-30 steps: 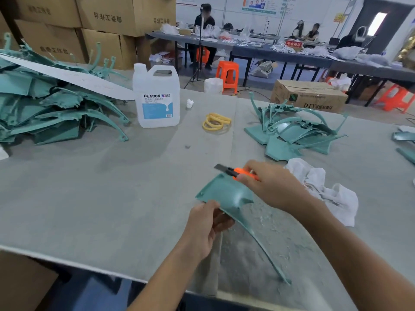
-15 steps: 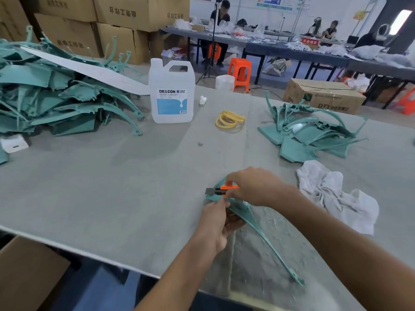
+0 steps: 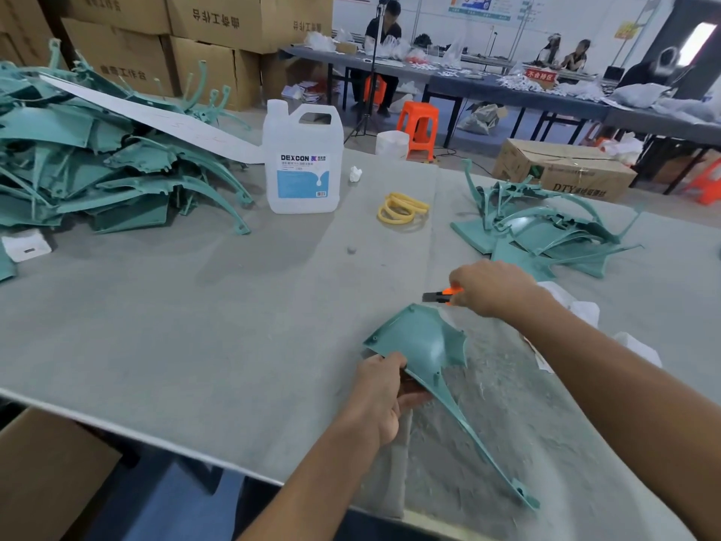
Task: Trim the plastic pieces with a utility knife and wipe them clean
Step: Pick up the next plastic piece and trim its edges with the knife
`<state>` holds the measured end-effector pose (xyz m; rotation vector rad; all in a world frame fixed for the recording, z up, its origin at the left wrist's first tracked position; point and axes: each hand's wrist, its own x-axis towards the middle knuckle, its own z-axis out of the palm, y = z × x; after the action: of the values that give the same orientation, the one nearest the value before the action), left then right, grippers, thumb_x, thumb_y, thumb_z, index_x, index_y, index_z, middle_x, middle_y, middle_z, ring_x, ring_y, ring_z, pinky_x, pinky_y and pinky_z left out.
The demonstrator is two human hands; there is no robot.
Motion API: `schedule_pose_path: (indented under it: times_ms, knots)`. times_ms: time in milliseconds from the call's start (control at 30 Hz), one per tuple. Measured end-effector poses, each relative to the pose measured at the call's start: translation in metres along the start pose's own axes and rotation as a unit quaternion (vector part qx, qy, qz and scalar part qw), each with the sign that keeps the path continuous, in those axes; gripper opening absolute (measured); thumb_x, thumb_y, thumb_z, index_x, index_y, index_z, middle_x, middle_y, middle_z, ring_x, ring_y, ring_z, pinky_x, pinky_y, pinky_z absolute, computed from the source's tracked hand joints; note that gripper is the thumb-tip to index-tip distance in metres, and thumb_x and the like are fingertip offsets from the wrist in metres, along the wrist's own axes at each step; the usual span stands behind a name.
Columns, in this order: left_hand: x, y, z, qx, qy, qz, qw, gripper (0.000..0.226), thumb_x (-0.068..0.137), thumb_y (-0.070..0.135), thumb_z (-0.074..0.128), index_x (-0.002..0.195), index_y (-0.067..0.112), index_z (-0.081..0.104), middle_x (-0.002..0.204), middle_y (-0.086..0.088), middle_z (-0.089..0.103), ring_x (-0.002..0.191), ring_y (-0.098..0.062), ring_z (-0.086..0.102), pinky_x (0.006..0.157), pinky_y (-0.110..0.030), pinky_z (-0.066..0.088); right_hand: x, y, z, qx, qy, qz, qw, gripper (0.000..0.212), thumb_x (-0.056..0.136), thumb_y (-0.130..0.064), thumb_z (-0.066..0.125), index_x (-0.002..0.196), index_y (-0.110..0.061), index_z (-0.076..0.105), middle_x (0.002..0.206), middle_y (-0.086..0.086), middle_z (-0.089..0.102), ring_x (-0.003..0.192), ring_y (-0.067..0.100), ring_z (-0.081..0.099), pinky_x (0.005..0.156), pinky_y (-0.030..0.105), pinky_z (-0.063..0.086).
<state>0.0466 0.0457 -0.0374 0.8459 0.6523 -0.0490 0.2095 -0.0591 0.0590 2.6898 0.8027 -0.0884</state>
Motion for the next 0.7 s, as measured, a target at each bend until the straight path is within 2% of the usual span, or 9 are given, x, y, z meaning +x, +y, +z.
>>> schedule_pose_path:
  times_ms: [133, 233, 300, 333, 433, 500, 567, 633, 700]
  knots:
    - [0.002, -0.001, 0.000, -0.006, -0.006, -0.006, 1.000, 0.021, 0.101, 0.003, 0.044, 0.113, 0.000, 0.060, 0.095, -0.021, 0.074, 0.076, -0.027, 0.075, 0.061, -0.039, 0.061, -0.003, -0.022, -0.022, 0.011, 0.035, -0.060, 0.998, 0.021, 0.101, -0.041, 0.055, 0.105, -0.022, 0.061, 0.083, 0.000, 0.057, 0.079, 0.025, 0.058, 0.061, 0.034, 0.040]
    - [0.002, -0.001, 0.001, -0.008, -0.012, -0.004, 1.000, 0.024, 0.100, 0.003, 0.041, 0.115, 0.000, 0.060, 0.092, -0.020, 0.073, 0.073, -0.027, 0.074, 0.062, -0.040, 0.062, -0.010, -0.056, -0.037, 0.036, -0.030, -0.131, 0.990, 0.026, 0.096, -0.049, 0.060, 0.109, -0.027, 0.063, 0.090, 0.001, 0.063, 0.084, 0.025, 0.063, 0.066, 0.035, 0.048]
    - [0.002, -0.001, 0.001, -0.009, -0.014, -0.004, 1.000, 0.026, 0.100, 0.002, 0.039, 0.115, 0.001, 0.061, 0.090, -0.019, 0.073, 0.071, -0.025, 0.074, 0.062, -0.039, 0.061, -0.013, -0.074, -0.041, 0.010, -0.070, -0.158, 0.985, 0.029, 0.096, -0.050, 0.061, 0.110, -0.025, 0.065, 0.094, 0.003, 0.068, 0.084, 0.025, 0.067, 0.071, 0.037, 0.054]
    - [0.002, -0.001, 0.000, -0.010, -0.015, -0.003, 1.000, 0.027, 0.100, 0.002, 0.039, 0.114, 0.002, 0.062, 0.089, -0.019, 0.073, 0.070, -0.025, 0.075, 0.061, -0.038, 0.061, -0.014, -0.079, -0.042, -0.008, -0.079, -0.161, 0.984, 0.030, 0.096, -0.049, 0.061, 0.110, -0.023, 0.067, 0.090, 0.003, 0.068, 0.080, 0.024, 0.068, 0.068, 0.035, 0.054]
    - [0.000, -0.002, 0.001, -0.008, -0.017, 0.004, 1.000, 0.027, 0.101, 0.002, 0.039, 0.116, 0.003, 0.061, 0.093, -0.019, 0.072, 0.070, -0.024, 0.075, 0.060, -0.038, 0.060, -0.013, -0.082, -0.048, -0.008, -0.120, -0.143, 0.982, 0.029, 0.095, -0.044, 0.064, 0.108, -0.018, 0.069, 0.074, 0.001, 0.068, 0.056, 0.013, 0.066, 0.051, 0.025, 0.046]
    - [0.000, -0.004, 0.001, 0.004, -0.023, 0.012, 1.000, 0.027, 0.100, 0.002, 0.040, 0.114, 0.002, 0.062, 0.094, -0.020, 0.073, 0.072, -0.026, 0.075, 0.063, -0.040, 0.061, -0.010, -0.077, -0.055, 0.017, -0.149, -0.121, 0.981, 0.027, 0.093, -0.042, 0.066, 0.106, -0.018, 0.070, 0.076, 0.000, 0.071, 0.051, 0.011, 0.064, 0.044, 0.021, 0.044]
    - [0.000, -0.005, 0.000, 0.010, -0.029, 0.021, 0.999, 0.026, 0.100, 0.002, 0.041, 0.113, 0.001, 0.063, 0.092, -0.020, 0.073, 0.076, -0.029, 0.075, 0.069, -0.045, 0.062, -0.005, -0.069, -0.063, 0.019, -0.157, -0.092, 0.983, 0.025, 0.094, -0.038, 0.067, 0.101, -0.015, 0.071, 0.076, 0.001, 0.072, 0.054, 0.014, 0.064, 0.047, 0.021, 0.048]
    - [0.000, -0.007, -0.001, 0.013, -0.034, 0.026, 0.999, 0.024, 0.100, 0.002, 0.042, 0.113, 0.000, 0.062, 0.092, -0.019, 0.074, 0.078, -0.029, 0.075, 0.073, -0.048, 0.062, 0.000, -0.053, -0.069, -0.024, -0.149, -0.047, 0.987, 0.027, 0.095, -0.037, 0.067, 0.097, -0.011, 0.072, 0.078, 0.002, 0.071, 0.058, 0.017, 0.065, 0.059, 0.028, 0.054]
    - [-0.001, -0.007, -0.001, 0.024, -0.039, 0.027, 0.999, 0.024, 0.098, 0.001, 0.042, 0.111, -0.001, 0.063, 0.092, -0.019, 0.074, 0.077, -0.028, 0.074, 0.075, -0.050, 0.062, 0.002, -0.033, -0.070, -0.072, -0.171, -0.004, 0.983, 0.031, 0.095, -0.039, 0.067, 0.096, -0.008, 0.070, 0.074, 0.002, 0.067, 0.055, 0.016, 0.059, 0.060, 0.030, 0.050]
